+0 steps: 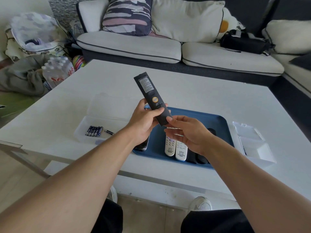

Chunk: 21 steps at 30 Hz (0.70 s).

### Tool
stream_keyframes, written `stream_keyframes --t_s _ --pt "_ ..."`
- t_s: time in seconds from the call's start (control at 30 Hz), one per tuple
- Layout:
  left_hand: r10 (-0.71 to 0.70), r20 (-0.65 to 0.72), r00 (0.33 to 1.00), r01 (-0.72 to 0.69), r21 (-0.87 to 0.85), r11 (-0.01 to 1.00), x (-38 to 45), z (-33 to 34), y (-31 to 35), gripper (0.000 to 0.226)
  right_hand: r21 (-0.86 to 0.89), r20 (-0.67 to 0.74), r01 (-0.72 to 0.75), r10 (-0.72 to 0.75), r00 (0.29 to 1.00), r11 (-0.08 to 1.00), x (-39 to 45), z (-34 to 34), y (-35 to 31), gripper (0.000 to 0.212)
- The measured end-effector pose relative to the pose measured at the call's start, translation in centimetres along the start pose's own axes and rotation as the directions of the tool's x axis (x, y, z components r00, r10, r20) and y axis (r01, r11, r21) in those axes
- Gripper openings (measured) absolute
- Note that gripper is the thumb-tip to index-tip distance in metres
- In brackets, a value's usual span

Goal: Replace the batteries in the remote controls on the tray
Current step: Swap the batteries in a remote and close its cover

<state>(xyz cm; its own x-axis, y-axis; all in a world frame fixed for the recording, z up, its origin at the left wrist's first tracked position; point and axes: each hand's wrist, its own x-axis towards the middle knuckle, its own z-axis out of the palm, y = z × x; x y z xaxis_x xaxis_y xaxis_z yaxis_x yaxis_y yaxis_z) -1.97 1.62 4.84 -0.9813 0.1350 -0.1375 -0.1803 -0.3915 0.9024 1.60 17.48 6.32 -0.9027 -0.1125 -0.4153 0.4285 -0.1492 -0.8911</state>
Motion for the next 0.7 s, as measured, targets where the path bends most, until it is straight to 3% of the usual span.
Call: stream_keyframes --t_s 0.3,0.57,0.7 --pt "0.021 0.014 1.0 -0.021 0.028 0.999 0.0 0.0 0.0 0.042 0.038 0.01 0.006 -0.006 1.0 0.999 0.1 -0.1 0.1 0.03" --pt "0.012 -0.033 0.999 -0.012 -0.015 1.0 -0.4 1.2 0.0 0.035 0.012 -0.115 0.091 -0.089 0.989 0.996 0.8 0.4 0.9 0.03" --pt "-0.029 -0.033 0.999 0.027 -0.05 0.998 -0.4 1.3 0.0 0.028 0.024 -0.106 0.104 -0.101 0.989 0.994 0.8 0.2 0.8 0.032"
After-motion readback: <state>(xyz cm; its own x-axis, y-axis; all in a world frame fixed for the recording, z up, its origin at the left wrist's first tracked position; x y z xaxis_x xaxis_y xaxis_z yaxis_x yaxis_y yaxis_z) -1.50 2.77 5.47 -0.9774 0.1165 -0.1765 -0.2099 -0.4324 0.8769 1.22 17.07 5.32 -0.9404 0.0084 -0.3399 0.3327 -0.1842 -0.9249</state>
